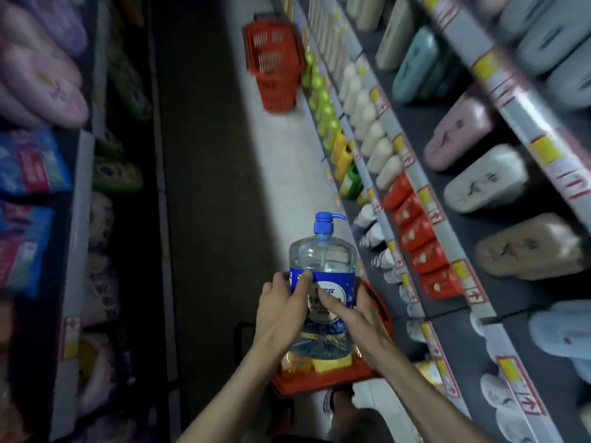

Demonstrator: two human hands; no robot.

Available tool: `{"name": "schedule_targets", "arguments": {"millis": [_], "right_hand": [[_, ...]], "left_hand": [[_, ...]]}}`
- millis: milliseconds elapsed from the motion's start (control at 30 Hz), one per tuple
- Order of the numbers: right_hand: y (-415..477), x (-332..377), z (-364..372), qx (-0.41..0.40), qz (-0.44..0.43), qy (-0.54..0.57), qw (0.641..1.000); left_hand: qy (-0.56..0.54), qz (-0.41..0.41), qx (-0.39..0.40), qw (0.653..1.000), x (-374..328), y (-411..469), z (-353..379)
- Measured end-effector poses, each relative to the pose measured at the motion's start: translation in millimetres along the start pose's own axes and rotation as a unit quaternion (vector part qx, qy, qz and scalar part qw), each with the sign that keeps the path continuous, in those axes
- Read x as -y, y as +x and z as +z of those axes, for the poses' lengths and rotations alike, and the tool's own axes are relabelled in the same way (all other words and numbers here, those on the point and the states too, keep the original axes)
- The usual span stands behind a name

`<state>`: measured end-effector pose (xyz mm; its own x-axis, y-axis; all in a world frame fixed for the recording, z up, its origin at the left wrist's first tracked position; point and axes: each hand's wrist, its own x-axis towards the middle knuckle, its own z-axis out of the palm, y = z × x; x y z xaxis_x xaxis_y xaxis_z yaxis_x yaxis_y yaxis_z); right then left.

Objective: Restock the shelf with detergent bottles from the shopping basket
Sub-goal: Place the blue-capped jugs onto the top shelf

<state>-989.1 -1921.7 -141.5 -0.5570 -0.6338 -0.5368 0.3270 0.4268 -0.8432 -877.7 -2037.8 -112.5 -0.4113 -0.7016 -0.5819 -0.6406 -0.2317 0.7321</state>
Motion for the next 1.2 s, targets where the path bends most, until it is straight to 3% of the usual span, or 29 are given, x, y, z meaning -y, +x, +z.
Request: {"name": "schedule_targets", "arguments": {"millis": [233,367,500,900,1200], "right_hand": [[-42,114,4,-0.001,-0.131,0.025,0.991],[-57,166,11,0.017,-0.191,0.051,0.98],[-66,215,16,0.065,-0.245,0.041,0.966],[-116,314,2,0.224,-0.383,-0.004,0.896],[-163,311,24,0.366,-0.386,-0.021,0.847]], "left_hand": [[-0.097,0.168,-0.038,0.98,-75,-50,-51],[-0.243,0.223,0.008,0.944,-109,-77,-73],[-0.298,0.289,0.01,0.91,-146,-101,-92],[-0.282,0.439,-0.144,0.841,-209,-187,-103],[-0.259,0.436,-0.304,0.807,-176,-265,-98]]}}
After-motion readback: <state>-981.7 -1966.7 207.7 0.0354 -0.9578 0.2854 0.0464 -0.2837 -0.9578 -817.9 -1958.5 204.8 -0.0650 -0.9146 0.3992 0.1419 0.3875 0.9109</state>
